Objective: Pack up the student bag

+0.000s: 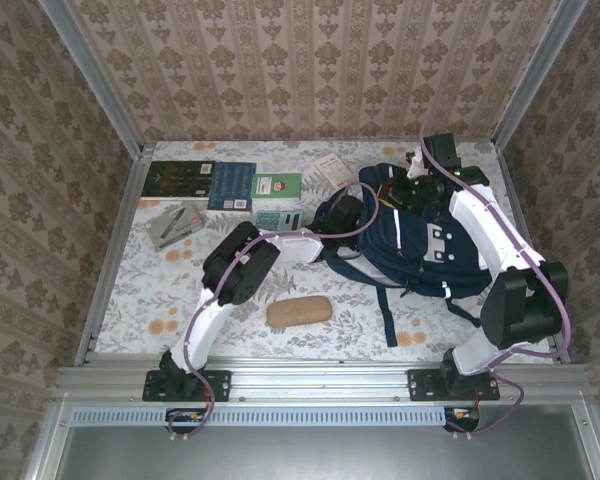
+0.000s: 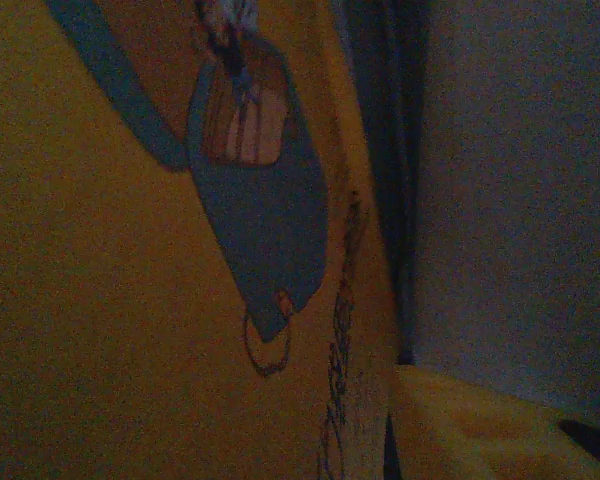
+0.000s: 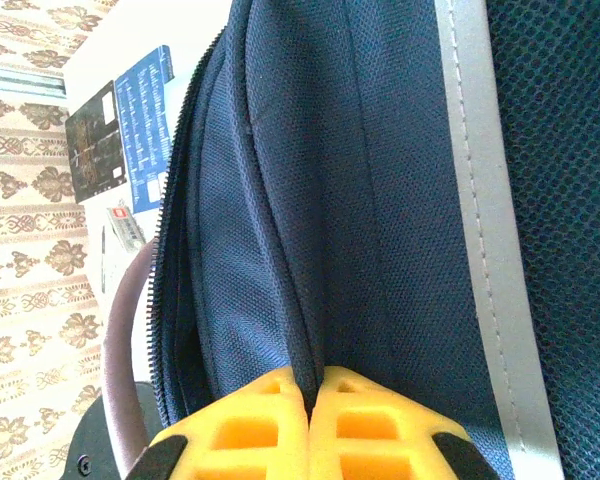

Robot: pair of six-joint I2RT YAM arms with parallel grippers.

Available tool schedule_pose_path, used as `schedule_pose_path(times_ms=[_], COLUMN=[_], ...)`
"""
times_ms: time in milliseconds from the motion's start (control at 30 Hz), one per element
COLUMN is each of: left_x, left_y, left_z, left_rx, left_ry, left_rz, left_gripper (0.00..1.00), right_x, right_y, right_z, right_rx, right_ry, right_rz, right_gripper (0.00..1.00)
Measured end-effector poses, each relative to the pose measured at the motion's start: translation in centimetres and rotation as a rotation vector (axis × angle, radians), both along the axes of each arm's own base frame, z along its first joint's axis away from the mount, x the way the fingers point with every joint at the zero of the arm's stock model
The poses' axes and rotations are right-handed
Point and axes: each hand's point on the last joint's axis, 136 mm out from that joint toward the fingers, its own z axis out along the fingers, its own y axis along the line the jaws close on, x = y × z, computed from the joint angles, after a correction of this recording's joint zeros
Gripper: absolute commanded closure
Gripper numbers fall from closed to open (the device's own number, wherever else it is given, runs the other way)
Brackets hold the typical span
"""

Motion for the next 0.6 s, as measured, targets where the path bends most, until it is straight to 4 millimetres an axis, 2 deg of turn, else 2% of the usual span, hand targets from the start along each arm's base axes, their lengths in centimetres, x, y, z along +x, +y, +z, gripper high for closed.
schedule_pose_path(times_ms=[167, 233, 300, 433, 600], left_x=[-0.8, -1.1, -1.5, -1.6, -1.8], left_y=[2.1, 3.3, 4.4, 6.2, 7.5], left_z=[0.7, 0.8, 1.0, 1.8, 2.3], left_rx=[0.072, 0.107, 0.141, 0.190, 0.213], left_ry=[-0.022, -0.021, -0.025, -0.044, -0.056], left_rz=[0.011, 0.021, 0.025, 0.038, 0.049], left_gripper=[0.32, 0.20, 0.17, 0.18, 0.17], right_x=[-0.1, -0.3, -0.3, -0.1, 0.2], right_y=[0.5, 0.8, 0.8, 0.5, -0.2], right_z=[0.5, 0.6, 0.7, 1.4, 2.4], right_rx=[0.017, 0.027, 0.039, 0.090, 0.169], right_ry=[-0.010, -0.013, -0.014, -0.024, -0.033], right_rz=[0.029, 0.044, 0.052, 0.057, 0.064], right_gripper=[1.00, 1.00, 1.00, 1.00, 1.00])
